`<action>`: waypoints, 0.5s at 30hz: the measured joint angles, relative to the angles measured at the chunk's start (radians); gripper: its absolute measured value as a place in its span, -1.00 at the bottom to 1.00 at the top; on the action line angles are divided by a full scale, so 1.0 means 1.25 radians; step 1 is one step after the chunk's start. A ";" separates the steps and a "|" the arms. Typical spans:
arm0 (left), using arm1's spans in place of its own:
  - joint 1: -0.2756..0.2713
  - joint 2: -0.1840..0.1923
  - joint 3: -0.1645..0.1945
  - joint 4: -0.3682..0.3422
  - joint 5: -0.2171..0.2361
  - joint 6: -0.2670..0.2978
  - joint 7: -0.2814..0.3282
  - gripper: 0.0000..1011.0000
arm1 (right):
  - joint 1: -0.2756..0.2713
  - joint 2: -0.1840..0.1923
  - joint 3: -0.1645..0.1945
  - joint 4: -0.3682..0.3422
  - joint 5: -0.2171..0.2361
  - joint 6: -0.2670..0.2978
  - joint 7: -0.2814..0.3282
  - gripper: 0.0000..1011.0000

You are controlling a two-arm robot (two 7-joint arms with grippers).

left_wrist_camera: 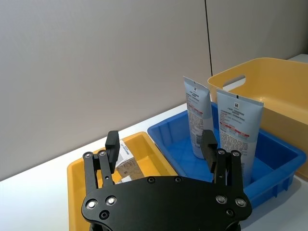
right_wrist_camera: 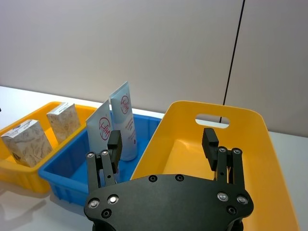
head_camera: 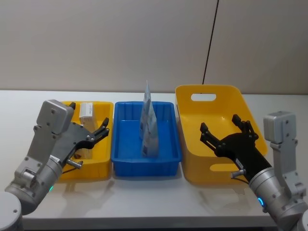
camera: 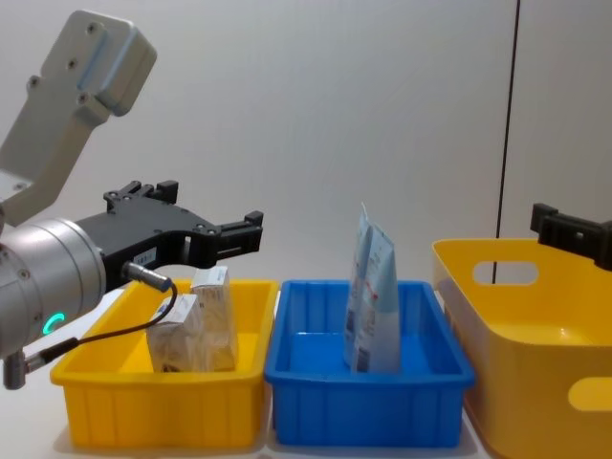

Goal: Bimanual collaborative sorting of washing and personal care products

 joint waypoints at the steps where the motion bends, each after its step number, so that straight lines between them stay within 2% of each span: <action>1: 0.000 0.000 0.000 0.000 0.000 0.000 0.000 0.98 | 0.000 0.000 0.000 0.000 0.000 0.000 0.000 0.98; 15: 0.000 0.000 0.000 0.000 0.000 0.000 0.000 0.98 | 0.000 0.000 0.000 0.000 0.000 0.000 0.000 0.98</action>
